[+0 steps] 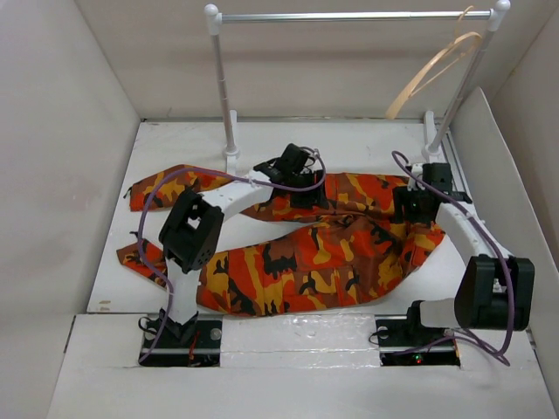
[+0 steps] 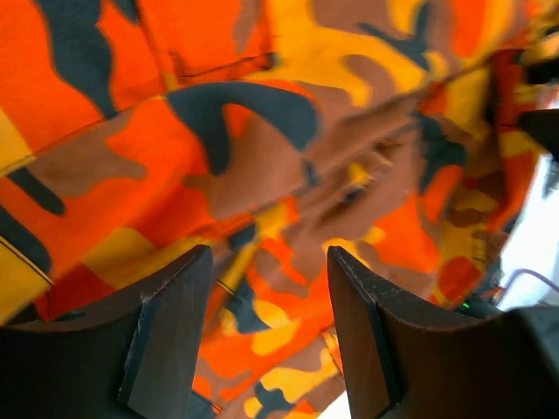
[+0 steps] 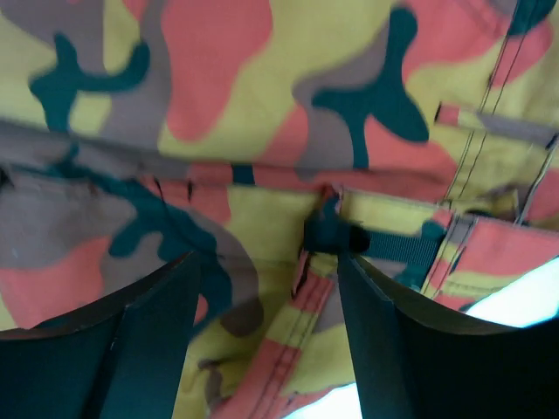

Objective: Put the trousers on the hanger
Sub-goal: Flatten out the trousers at the center of the board.

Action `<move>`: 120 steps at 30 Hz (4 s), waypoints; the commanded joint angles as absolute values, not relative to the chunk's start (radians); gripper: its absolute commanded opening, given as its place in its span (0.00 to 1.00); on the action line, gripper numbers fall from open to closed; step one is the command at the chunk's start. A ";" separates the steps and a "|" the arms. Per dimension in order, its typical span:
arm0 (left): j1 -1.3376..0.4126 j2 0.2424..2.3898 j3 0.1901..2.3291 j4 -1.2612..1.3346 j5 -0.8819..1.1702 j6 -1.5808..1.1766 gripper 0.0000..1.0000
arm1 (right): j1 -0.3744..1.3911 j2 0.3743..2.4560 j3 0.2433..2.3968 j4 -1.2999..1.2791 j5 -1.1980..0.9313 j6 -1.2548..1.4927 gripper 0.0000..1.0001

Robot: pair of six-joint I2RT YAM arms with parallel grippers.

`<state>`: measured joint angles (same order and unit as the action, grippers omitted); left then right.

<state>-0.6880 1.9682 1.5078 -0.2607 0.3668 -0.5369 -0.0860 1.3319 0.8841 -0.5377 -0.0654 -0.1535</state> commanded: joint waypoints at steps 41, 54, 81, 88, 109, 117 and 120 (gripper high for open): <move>-0.546 1.901 1.318 -0.176 0.446 -0.620 0.46 | -0.678 0.793 0.766 -0.803 0.122 0.302 0.74; -0.546 1.592 1.351 -0.253 0.344 -0.540 0.47 | -0.583 1.413 1.029 -0.462 -0.439 -0.247 0.60; -0.454 1.505 1.247 -0.284 0.275 -0.469 0.47 | -0.583 1.908 1.301 -0.416 -0.580 -0.362 0.51; -0.454 1.528 1.221 -0.259 0.281 -0.480 0.47 | -0.583 1.853 1.296 -0.356 -0.614 -0.292 0.00; 0.179 1.493 1.068 -0.413 0.117 -0.618 0.50 | -0.554 1.760 1.312 -0.091 -0.377 0.115 0.73; 0.405 1.518 1.046 -0.390 0.091 -0.680 0.47 | -0.299 1.341 0.941 0.074 -0.311 0.199 0.18; 0.440 1.589 1.089 -0.413 0.031 -0.721 0.46 | -0.129 1.235 0.855 0.058 -0.291 0.196 0.01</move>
